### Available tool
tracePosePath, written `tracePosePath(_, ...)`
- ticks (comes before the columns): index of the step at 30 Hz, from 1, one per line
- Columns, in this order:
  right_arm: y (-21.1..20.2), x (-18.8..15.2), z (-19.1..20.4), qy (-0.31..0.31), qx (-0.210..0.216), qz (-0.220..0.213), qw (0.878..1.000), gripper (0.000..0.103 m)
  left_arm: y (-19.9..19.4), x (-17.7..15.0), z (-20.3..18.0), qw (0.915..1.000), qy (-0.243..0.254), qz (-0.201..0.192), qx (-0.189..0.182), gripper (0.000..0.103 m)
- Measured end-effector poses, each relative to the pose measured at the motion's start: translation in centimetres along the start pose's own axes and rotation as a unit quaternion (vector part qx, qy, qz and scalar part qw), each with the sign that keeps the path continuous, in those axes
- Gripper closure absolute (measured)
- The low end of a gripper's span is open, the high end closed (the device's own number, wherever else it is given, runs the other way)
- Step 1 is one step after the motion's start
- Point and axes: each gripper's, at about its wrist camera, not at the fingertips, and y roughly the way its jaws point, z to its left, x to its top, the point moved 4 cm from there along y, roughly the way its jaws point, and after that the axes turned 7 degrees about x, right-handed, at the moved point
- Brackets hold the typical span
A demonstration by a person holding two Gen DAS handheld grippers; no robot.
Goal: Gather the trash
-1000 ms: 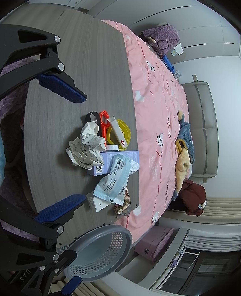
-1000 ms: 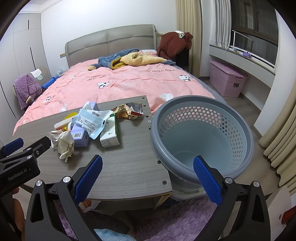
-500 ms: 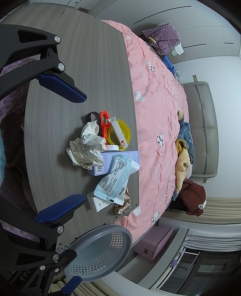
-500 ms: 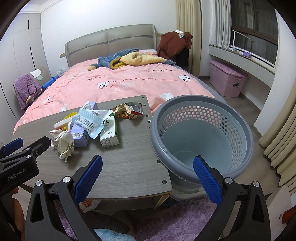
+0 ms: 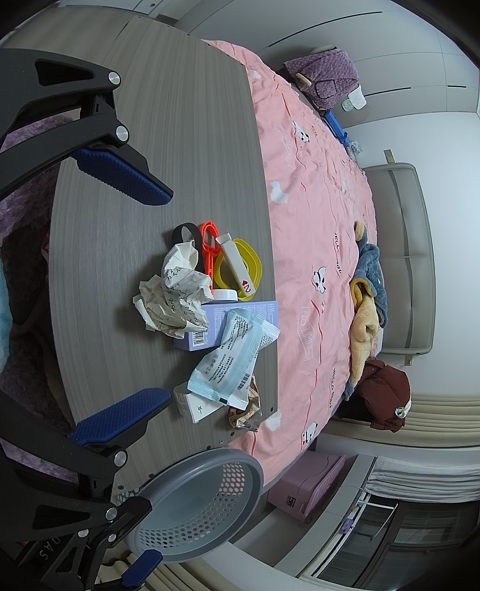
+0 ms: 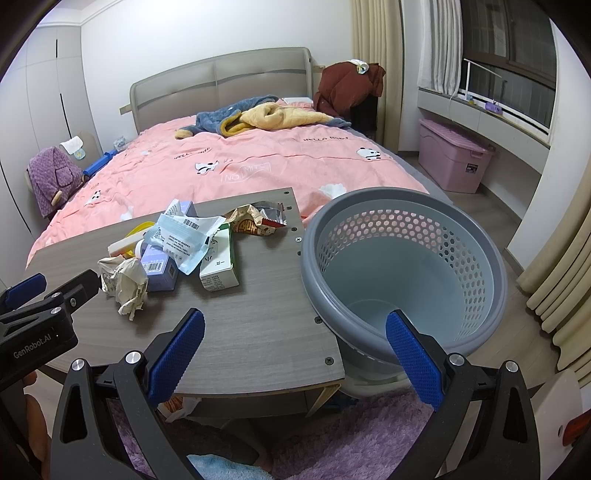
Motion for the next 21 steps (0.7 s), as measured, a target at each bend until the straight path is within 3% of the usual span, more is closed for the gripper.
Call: tracePosePath(21,2.2,-0.1,1.1,-0.019,0.026,0.013,0.999,0.006,2.0,-0.3,2.6,0.9994,-0.025,0.016,0.018,0.008)
